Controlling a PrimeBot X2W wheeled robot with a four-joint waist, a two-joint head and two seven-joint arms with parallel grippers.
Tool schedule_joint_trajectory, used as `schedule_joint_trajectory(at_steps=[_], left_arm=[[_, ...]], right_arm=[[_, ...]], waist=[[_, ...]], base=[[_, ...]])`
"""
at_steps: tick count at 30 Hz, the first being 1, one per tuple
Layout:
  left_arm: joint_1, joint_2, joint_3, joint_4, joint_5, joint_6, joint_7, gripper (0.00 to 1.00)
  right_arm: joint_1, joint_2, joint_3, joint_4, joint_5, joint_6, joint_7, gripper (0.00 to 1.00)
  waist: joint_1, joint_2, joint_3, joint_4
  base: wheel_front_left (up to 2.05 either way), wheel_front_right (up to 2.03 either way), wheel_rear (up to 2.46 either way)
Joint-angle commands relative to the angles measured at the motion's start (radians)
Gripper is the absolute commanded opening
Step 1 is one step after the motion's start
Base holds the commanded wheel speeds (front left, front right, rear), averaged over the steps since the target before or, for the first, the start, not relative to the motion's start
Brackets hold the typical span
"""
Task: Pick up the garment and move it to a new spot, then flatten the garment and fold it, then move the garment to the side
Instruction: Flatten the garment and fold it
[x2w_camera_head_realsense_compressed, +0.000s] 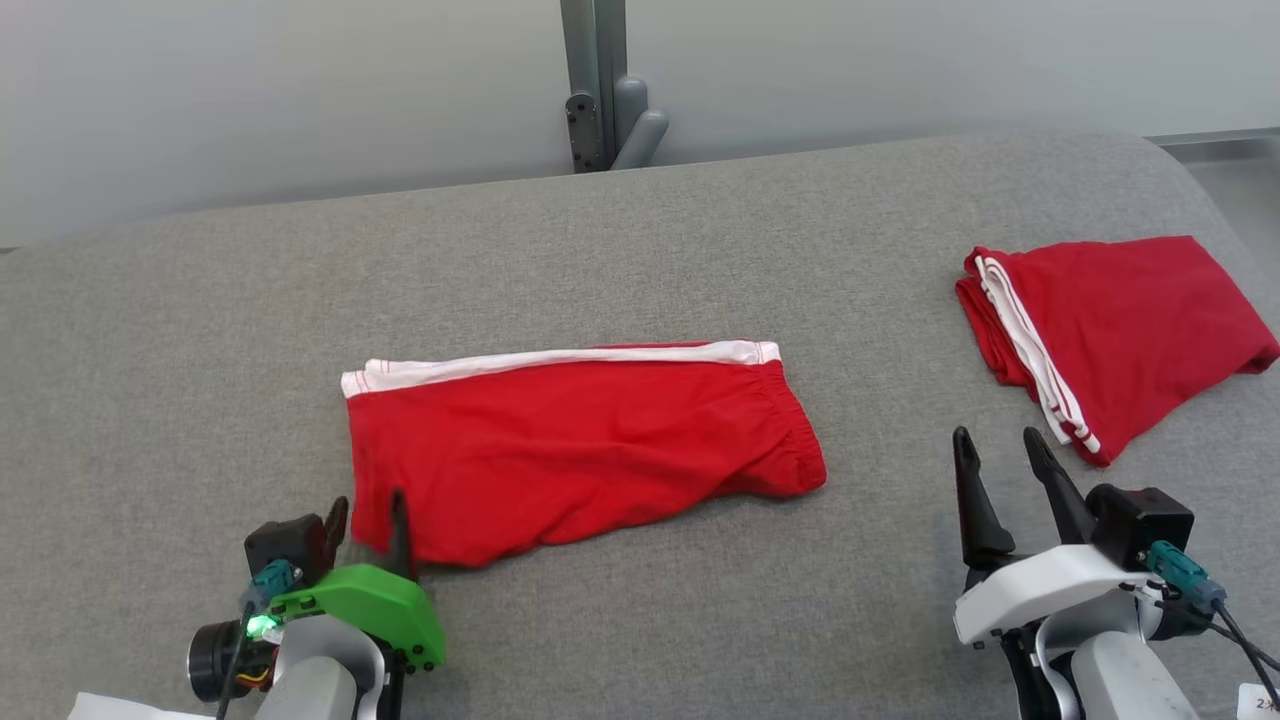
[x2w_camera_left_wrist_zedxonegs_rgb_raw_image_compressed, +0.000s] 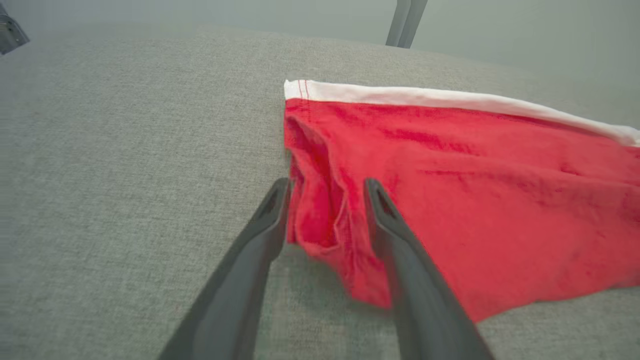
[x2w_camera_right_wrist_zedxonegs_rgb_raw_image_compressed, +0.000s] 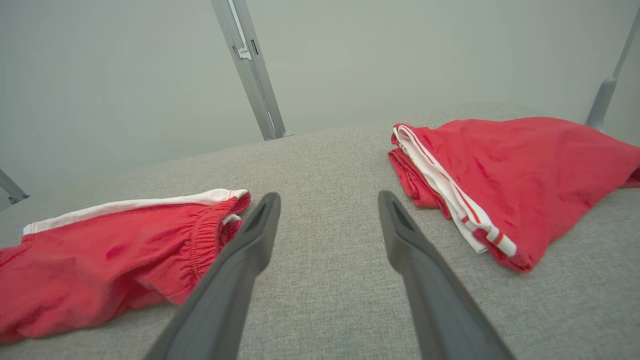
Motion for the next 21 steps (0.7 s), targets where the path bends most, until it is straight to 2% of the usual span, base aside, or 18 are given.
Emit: schedule_joint_trajectory(at_steps=[1, 6, 13, 15, 16, 21], left_arm=[[0.025, 0.002, 0.010, -0.031, 0.022, 0.013, -0.003, 1.00], [0.094, -0.006, 0.052, -0.176, 0.113, 0.033, -0.003, 1.00], [0.179, -0.027, 0.094, -0.317, 0.191, 0.015, -0.003, 1.00], [0.196, -0.030, 0.101, -0.333, 0.202, 0.007, -0.003, 1.00], [0.206, -0.033, 0.106, -0.334, 0.215, -0.005, -0.003, 1.00], [0.219, -0.038, 0.118, -0.326, 0.225, -0.020, -0.003, 1.00]], right_arm=[[0.012, -0.003, 0.001, 0.003, -0.008, 0.000, 0.000, 1.00], [-0.009, -0.003, 0.022, -0.002, -0.026, 0.000, 0.000, 1.00], [-0.064, -0.003, 0.058, 0.051, -0.054, -0.001, 0.000, 1.00], [-0.087, -0.003, 0.070, 0.090, -0.065, -0.001, 0.000, 1.00], [-0.130, -0.005, 0.069, 0.162, -0.095, -0.001, 0.000, 1.00], [-0.200, -0.004, 0.016, 0.342, -0.109, -0.001, 0.000, 1.00]], waist=[[0.0000, 0.0000, 0.001, 0.007], [0.0000, 0.0000, 0.015, 0.048], [0.0000, 0.0000, 0.033, 0.143], [0.0000, 0.0000, 0.041, 0.177], [0.0000, 0.0000, 0.053, 0.223], [0.0000, 0.0000, 0.068, 0.283]], base=[[0.00, 0.00, 0.00], [0.00, 0.00, 0.00], [0.00, 0.00, 0.00], [0.00, 0.00, 0.00], [0.00, 0.00, 0.00], [0.00, 0.00, 0.00]])
